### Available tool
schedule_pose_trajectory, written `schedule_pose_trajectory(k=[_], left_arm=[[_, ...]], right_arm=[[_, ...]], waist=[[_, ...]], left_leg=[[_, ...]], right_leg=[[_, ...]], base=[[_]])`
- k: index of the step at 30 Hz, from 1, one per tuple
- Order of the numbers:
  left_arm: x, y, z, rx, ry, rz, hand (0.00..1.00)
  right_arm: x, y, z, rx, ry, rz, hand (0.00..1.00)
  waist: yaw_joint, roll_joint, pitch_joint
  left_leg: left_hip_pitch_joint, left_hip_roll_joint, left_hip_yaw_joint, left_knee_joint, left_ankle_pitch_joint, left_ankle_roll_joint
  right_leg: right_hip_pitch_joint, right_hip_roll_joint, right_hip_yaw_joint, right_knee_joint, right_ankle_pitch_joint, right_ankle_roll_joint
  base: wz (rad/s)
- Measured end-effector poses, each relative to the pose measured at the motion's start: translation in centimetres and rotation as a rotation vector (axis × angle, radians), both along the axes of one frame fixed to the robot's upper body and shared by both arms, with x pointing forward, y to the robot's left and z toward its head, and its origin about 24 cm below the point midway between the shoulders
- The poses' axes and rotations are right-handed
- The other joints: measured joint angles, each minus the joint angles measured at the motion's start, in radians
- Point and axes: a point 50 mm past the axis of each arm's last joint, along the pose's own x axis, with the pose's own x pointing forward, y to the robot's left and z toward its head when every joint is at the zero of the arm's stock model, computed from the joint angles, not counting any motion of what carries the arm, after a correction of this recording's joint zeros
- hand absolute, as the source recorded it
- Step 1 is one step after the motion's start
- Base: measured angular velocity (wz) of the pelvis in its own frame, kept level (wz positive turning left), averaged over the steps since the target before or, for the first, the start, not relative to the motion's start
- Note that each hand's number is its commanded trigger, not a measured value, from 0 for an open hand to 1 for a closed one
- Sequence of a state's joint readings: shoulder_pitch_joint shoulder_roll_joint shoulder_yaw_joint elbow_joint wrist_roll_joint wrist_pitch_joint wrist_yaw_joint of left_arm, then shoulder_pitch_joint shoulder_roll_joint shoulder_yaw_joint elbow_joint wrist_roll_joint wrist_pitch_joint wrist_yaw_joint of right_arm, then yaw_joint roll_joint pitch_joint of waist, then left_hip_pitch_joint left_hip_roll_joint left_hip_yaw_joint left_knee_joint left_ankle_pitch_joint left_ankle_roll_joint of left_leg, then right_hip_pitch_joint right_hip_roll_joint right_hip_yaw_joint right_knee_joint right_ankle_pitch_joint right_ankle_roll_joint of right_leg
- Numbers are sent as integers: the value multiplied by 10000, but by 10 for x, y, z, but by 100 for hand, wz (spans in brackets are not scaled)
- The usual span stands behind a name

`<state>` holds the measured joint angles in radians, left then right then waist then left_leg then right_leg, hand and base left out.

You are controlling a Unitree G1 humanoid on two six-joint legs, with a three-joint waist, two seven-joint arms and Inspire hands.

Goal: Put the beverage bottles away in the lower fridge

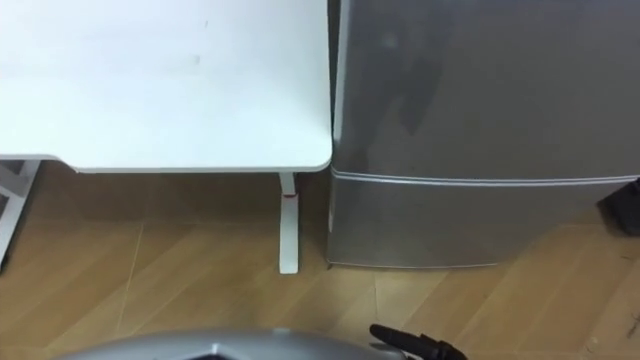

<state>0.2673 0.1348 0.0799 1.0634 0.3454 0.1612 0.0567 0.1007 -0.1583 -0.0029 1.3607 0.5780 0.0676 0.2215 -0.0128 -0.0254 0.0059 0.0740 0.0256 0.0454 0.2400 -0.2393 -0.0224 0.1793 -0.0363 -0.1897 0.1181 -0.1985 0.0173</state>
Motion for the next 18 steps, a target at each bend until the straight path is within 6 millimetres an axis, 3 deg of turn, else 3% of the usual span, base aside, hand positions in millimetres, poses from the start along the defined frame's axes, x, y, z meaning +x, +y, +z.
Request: schedule_pose_trajectory(k=[18], left_arm=[[-5, -3, -2, -220, 521, 66, 0]], right_arm=[[11, -3, 0, -669, 283, 1502, 0]], waist=[[-89, -12, -13]], left_leg=[[243, -14, 61, -43, 1, 5]], right_leg=[[151, -24, 98, 45, -17, 13]], base=[[-2]])
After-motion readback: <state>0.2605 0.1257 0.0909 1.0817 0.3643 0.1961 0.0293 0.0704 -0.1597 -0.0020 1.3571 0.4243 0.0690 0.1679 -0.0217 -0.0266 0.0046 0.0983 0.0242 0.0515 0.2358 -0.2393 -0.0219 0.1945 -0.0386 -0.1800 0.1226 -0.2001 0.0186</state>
